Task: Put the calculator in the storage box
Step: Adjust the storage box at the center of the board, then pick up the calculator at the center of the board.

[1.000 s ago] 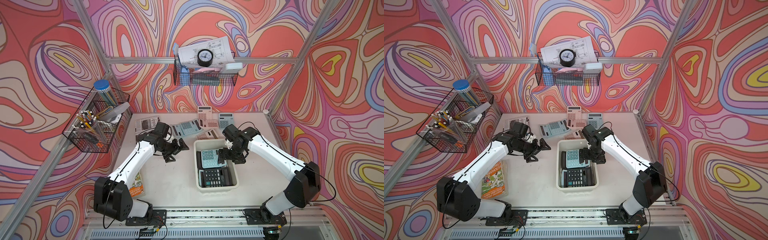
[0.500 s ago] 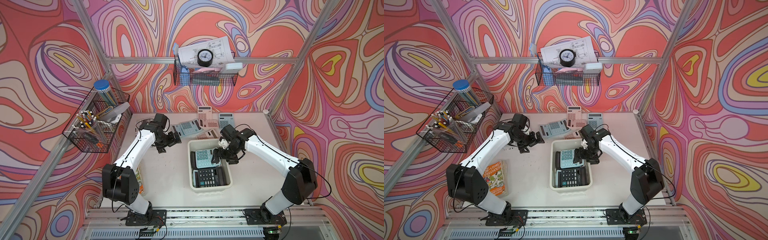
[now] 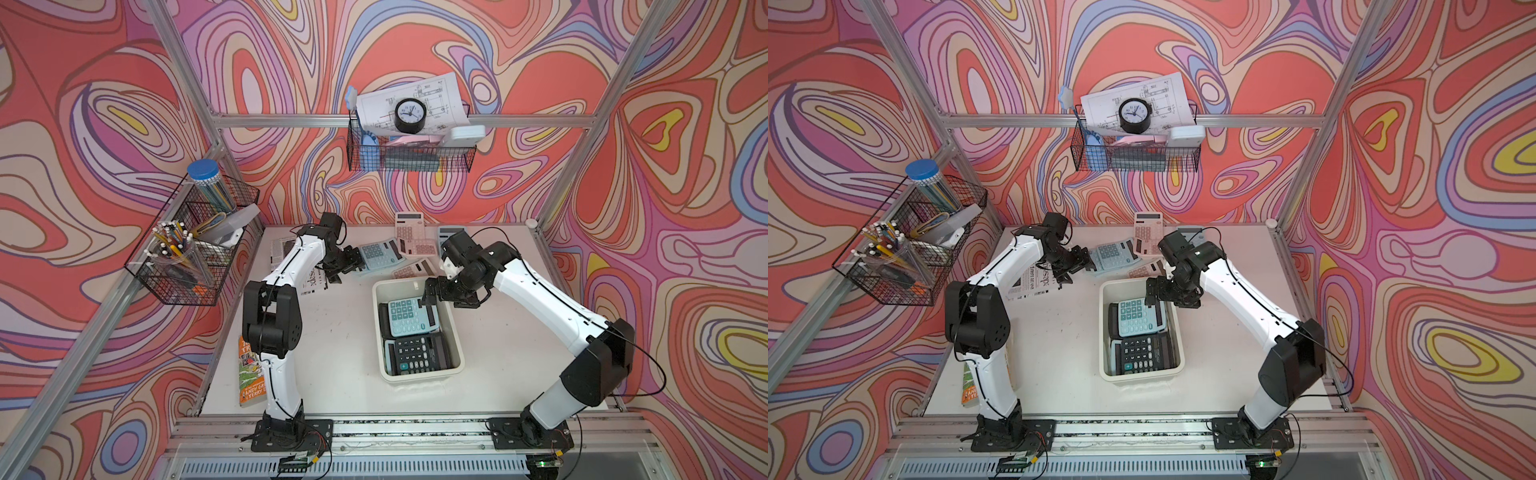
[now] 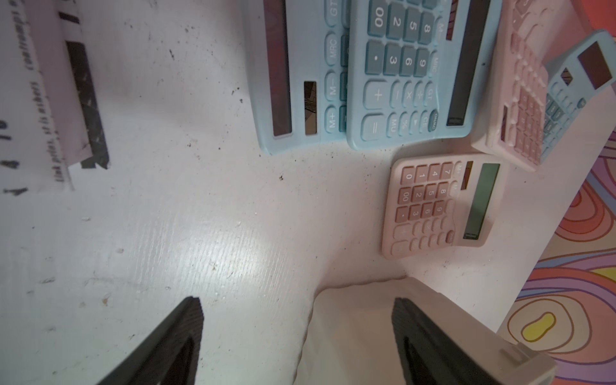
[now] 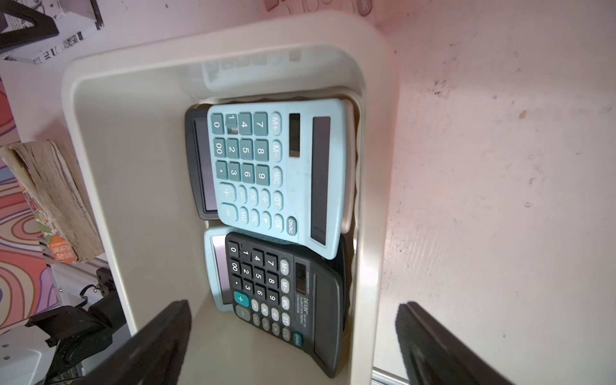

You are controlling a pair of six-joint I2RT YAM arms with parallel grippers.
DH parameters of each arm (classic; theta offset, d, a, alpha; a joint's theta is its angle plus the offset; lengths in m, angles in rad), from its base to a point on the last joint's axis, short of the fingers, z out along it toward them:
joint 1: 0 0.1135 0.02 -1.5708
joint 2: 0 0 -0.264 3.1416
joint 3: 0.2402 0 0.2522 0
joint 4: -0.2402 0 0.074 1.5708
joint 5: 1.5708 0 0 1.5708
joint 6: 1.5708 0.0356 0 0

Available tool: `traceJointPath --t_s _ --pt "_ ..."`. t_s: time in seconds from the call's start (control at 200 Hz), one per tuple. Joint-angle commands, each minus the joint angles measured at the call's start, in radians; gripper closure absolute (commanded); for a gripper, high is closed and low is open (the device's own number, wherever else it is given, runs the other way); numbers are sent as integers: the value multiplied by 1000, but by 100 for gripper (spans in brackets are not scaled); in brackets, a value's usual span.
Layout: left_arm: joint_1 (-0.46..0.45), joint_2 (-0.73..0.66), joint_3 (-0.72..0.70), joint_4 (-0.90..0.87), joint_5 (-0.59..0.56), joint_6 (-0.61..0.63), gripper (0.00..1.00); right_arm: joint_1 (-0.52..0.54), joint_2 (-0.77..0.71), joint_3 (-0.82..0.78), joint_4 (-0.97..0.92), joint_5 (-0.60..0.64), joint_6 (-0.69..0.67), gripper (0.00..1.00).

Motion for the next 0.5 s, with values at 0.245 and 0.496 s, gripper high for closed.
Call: traceJointPath --t_s 0.245,0.496 --pt "66 213 181 39 68 15 37 -9 -27 46 -97 110 -23 2" --pt "96 324 272 37 147 51 56 -20 -14 60 -118 118 -26 2"
